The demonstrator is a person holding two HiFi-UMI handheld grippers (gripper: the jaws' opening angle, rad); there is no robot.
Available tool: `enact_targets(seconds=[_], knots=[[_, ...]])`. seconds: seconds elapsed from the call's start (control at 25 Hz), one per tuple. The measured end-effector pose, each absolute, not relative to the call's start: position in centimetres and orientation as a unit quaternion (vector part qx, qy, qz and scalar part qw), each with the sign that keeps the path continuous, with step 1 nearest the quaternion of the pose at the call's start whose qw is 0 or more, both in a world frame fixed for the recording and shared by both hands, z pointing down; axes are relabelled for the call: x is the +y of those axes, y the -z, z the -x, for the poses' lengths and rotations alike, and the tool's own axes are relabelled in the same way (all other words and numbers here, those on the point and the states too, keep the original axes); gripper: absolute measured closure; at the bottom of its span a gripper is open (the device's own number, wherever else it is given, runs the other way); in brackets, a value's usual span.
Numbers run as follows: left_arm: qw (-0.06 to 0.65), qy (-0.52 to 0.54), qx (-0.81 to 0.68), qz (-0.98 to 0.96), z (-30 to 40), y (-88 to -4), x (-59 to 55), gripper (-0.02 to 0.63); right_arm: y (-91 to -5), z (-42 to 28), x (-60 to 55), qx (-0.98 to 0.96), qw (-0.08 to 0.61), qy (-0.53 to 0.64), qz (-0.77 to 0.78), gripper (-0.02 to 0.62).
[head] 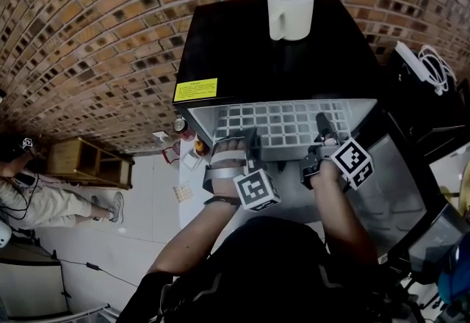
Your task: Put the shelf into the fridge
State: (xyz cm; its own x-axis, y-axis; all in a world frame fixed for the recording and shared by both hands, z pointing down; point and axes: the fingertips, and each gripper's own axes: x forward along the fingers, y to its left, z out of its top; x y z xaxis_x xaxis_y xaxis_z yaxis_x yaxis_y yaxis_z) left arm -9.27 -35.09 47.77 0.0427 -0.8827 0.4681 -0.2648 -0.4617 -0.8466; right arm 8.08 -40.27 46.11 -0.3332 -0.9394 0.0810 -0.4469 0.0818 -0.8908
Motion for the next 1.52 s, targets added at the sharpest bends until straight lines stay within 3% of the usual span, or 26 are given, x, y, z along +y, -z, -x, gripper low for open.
enact_targets(seconds=[0.76,1.52], knots=[[0.264,0.547,0.466,0.644,9.8,-48.0,-38.7,0.499,-46.0,-7.7,-43.8,0.684,0.258,0.366,0.575,0.472],[0.227,0.531,0.501,0.645,9.8,-48.1,-42.4,0.492,-46.1,-7.4,-47.2,0.683,0.255,0.355,0.586,0.469]])
